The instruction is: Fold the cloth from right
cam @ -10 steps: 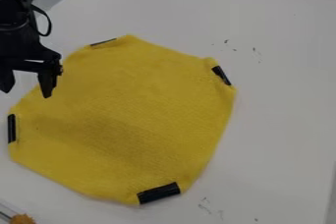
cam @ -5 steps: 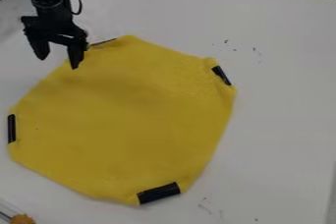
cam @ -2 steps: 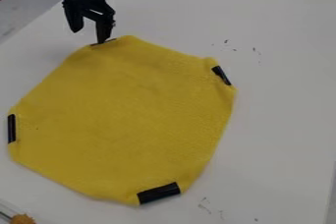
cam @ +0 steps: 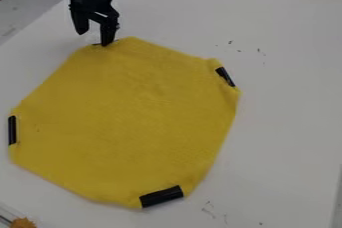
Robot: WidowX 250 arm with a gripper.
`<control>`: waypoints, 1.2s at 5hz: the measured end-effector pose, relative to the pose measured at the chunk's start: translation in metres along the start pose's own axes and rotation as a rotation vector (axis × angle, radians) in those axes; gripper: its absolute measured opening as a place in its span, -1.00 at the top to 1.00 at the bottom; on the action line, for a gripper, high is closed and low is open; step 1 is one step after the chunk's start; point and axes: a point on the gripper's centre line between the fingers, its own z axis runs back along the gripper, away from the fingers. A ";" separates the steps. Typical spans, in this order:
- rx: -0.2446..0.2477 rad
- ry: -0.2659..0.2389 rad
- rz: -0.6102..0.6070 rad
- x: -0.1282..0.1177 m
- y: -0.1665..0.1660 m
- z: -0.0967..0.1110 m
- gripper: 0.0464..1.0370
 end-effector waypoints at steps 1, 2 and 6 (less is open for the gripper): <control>-0.011 0.000 -0.012 0.004 -0.001 -0.003 -0.93; -0.031 -0.002 -0.013 0.004 -0.003 -0.006 -0.81; -0.060 0.031 -0.018 -0.016 -0.016 -0.009 0.96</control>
